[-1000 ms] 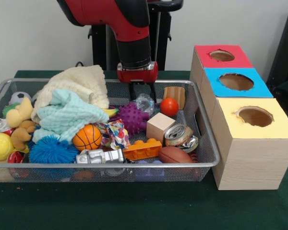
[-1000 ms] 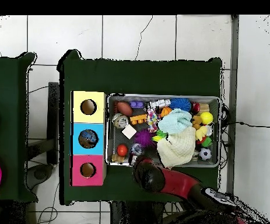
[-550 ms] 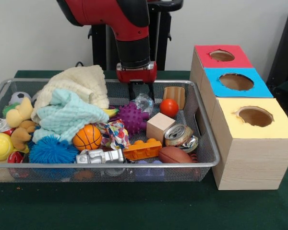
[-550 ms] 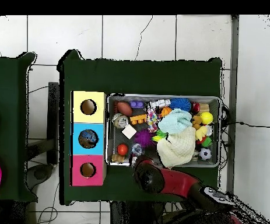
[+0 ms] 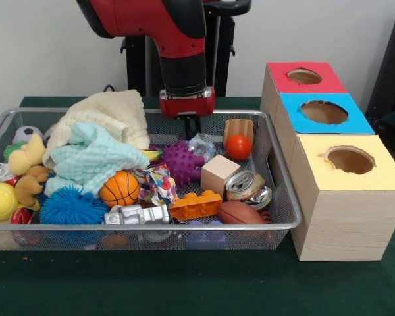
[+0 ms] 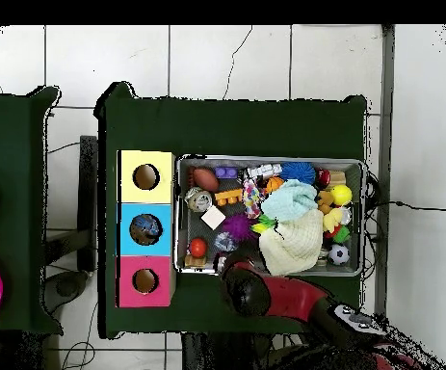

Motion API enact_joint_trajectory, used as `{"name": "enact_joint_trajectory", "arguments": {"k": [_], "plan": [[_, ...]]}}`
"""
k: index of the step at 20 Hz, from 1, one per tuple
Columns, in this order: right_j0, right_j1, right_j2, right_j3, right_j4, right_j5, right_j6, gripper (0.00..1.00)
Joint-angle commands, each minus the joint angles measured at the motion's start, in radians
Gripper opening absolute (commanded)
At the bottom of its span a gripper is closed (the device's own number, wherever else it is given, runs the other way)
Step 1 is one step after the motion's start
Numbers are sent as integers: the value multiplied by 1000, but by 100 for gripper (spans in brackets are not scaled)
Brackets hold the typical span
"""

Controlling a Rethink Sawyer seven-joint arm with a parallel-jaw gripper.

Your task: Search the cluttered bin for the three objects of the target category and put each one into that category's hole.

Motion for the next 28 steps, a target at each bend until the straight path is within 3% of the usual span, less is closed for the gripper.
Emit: {"name": "enact_joint_trajectory", "arguments": {"k": [1,5,13,19,28], "plan": [[31,-43,-19,-147,-19,-45,97,0],[62,-113,-53,-90,10,-7,126,0],[67,-260,-36,1,46,126,136,0],[81,-308,-35,22,94,217,157,0],[93,-285,-31,8,148,245,161,0]]}}
